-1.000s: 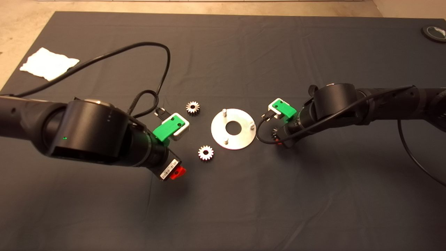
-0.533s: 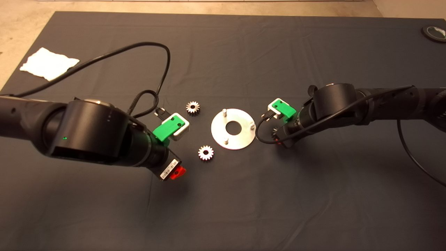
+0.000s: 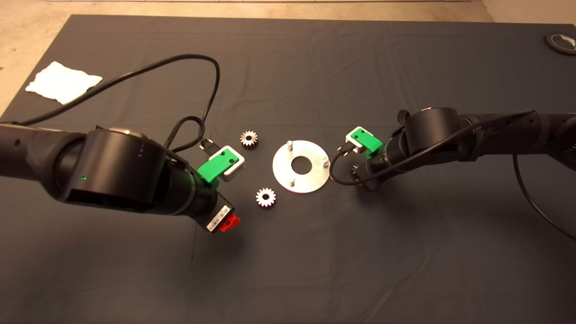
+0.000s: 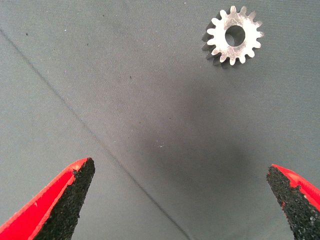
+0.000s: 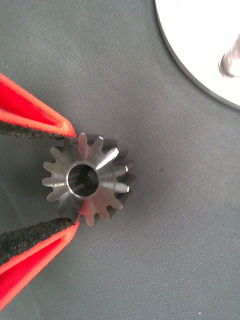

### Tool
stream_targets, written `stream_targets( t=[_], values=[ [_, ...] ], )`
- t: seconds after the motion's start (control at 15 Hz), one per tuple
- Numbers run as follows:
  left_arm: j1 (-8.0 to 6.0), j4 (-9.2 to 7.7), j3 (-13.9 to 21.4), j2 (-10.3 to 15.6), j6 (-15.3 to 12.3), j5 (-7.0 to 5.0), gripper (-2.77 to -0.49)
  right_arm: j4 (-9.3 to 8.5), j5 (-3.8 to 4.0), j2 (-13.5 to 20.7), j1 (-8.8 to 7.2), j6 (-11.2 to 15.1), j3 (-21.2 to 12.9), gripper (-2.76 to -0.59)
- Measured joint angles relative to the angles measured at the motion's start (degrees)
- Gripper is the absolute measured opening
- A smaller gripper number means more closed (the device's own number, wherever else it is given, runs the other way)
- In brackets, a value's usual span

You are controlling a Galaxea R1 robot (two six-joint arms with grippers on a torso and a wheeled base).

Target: Install three planetary gears onto the carrier pins

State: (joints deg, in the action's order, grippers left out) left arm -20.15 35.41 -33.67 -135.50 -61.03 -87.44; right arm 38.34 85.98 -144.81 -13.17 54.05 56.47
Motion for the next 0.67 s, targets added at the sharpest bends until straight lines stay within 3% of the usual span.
stream_targets(
  t=[0.67],
  values=[
    [0.01,0.0,0.0,0.0,0.0,0.01,-0.75,0.0,-0.21,0.0,0.14,0.0,0.0,-2.34]
  ],
)
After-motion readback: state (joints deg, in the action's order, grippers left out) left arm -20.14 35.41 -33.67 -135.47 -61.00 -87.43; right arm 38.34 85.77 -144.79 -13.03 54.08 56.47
